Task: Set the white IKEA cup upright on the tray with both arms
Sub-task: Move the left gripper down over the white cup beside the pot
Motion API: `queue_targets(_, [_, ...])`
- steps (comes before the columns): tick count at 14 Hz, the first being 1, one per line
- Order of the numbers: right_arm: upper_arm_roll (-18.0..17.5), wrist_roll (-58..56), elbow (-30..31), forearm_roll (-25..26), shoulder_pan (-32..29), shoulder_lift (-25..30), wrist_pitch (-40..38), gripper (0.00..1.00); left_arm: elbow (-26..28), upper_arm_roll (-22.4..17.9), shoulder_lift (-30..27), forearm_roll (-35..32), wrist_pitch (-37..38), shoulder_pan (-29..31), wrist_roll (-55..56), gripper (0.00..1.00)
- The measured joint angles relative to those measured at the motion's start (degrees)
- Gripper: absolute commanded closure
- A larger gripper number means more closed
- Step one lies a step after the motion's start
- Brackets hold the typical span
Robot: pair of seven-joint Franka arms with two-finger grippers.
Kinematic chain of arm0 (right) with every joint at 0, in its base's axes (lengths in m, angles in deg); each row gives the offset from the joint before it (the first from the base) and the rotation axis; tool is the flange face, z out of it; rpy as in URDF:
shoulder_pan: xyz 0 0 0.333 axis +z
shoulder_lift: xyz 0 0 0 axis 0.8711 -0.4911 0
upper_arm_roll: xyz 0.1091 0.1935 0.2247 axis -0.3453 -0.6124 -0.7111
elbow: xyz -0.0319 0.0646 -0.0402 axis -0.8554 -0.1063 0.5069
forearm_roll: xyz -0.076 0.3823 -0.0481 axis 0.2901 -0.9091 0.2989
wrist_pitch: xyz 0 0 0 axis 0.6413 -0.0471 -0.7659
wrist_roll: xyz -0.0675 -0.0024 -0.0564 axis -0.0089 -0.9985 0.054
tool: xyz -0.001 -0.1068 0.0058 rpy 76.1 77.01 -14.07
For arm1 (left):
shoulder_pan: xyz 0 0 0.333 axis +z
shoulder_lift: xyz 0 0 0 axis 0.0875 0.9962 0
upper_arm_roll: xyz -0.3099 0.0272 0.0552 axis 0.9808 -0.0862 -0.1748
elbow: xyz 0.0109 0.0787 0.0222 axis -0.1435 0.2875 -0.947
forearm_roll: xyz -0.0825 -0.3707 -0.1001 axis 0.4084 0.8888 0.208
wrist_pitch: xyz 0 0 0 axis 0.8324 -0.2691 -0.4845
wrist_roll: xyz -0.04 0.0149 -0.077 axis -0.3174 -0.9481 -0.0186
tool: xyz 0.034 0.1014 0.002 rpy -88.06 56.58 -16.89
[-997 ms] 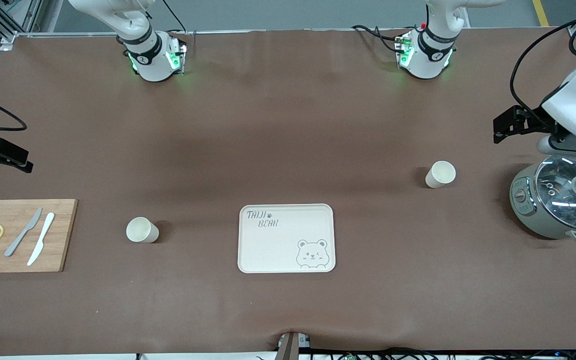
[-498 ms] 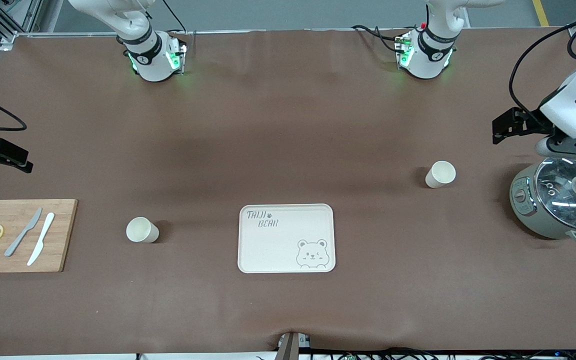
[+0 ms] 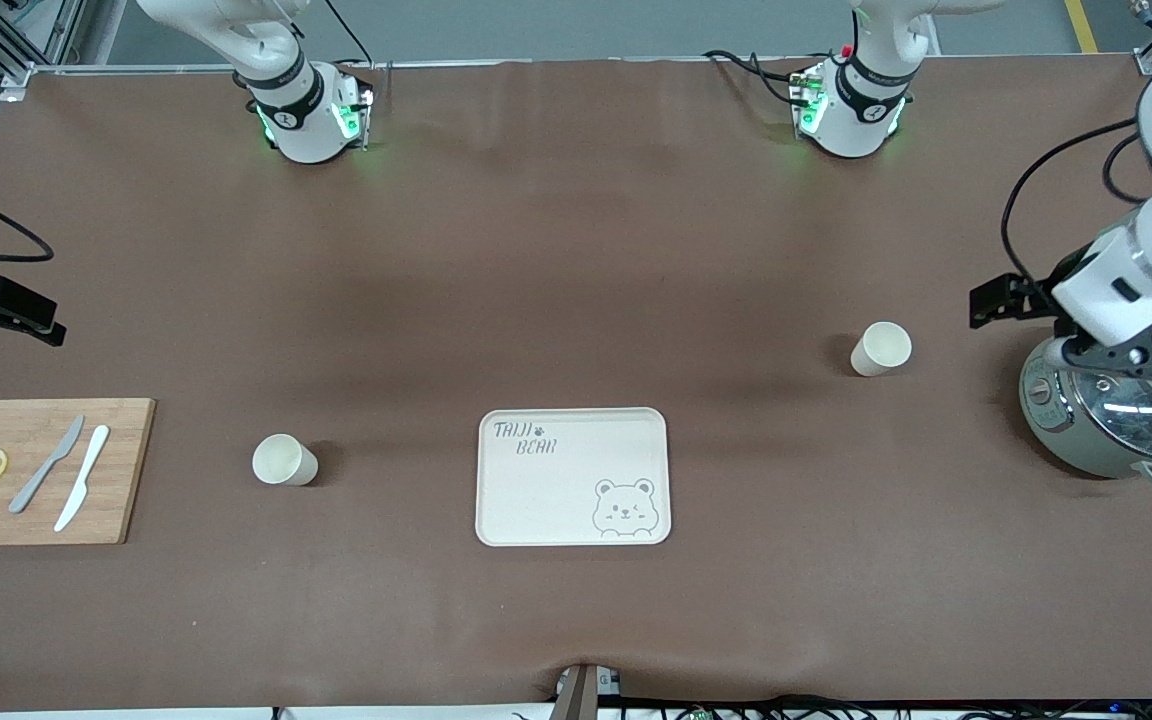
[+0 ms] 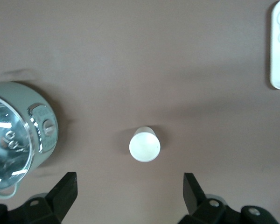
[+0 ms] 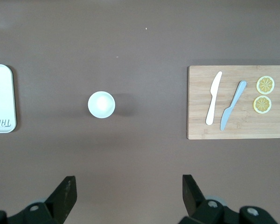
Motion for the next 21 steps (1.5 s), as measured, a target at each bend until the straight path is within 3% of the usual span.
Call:
queue_targets(3, [0.0,0.0,0.0,0.0,0.0,0.0,0.0,0.0,10.3,0.0,-0.7,0.0,-13.2,0.9,-1.6,0.0])
queue_targets(6, [0.0,0.0,0.0,0.0,0.0,0.0,0.0,0.0,24.1,0.0,-2.0,0.0,-30.1,1.1,-1.6,0.0])
queue_targets(10, [0.0,0.0,0.0,0.0,0.0,0.0,0.0,0.0,36.4,0.0,-3.6,0.0,-42.5,1.1,-1.6,0.0])
queue_targets(14, [0.0,0.0,0.0,0.0,0.0,0.0,0.0,0.0,42.0,-0.1,-3.7,0.0,-48.1,2.0,-1.6,0.0])
queue_targets(21, [0.0,0.0,0.0,0.0,0.0,0.0,0.0,0.0,43.9,-0.1,-2.5,0.0,-50.2,3.3,-1.9,0.0])
